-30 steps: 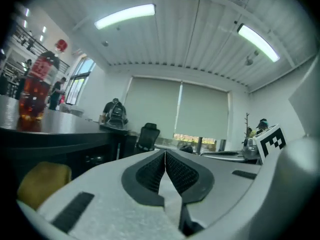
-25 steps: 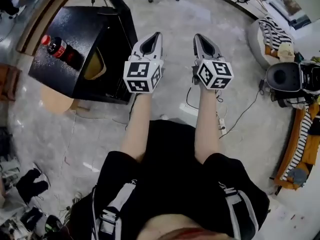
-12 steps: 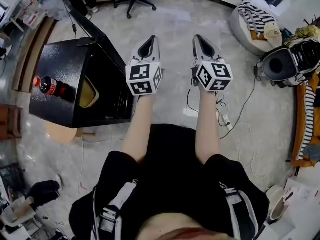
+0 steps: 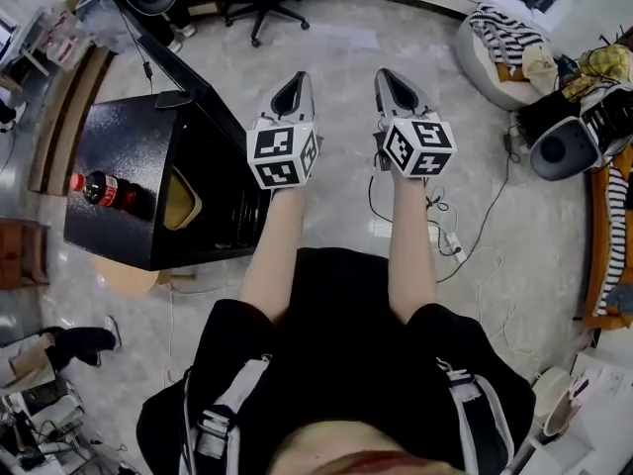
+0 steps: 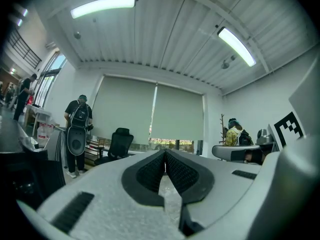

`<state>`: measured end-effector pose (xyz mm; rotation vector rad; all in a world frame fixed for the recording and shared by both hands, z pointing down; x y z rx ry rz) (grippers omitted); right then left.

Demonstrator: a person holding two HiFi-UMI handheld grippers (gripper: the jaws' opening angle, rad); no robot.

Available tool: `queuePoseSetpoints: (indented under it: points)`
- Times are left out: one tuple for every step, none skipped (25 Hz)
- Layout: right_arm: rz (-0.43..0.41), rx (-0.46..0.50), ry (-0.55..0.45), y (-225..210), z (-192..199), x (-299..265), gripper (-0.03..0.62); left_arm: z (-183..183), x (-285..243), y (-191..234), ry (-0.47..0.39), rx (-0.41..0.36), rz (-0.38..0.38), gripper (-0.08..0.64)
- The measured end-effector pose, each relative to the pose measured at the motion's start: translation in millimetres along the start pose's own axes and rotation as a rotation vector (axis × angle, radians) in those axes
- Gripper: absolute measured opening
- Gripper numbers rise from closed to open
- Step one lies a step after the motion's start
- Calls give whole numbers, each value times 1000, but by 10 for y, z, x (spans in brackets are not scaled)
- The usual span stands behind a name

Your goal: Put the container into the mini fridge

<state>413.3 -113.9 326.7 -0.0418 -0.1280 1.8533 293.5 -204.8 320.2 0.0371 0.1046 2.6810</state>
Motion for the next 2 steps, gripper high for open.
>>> queuePoseSetpoints:
  points:
    - [-1,3,-1,5,-6,-21,12,0,-14,9,-1,1,2,11]
    - [-3,7,-1,11,-11,-43,12,2,-29,18,-2,1,3,11]
Point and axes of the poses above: the fingertips, and each gripper's own axes: x backward along the fingers, y to its left, z out of its underside, the point moved 1 cm from there along x, backward along the fingers, and after that the axes turned 2 degrees about -y, right-handed, at the moved point
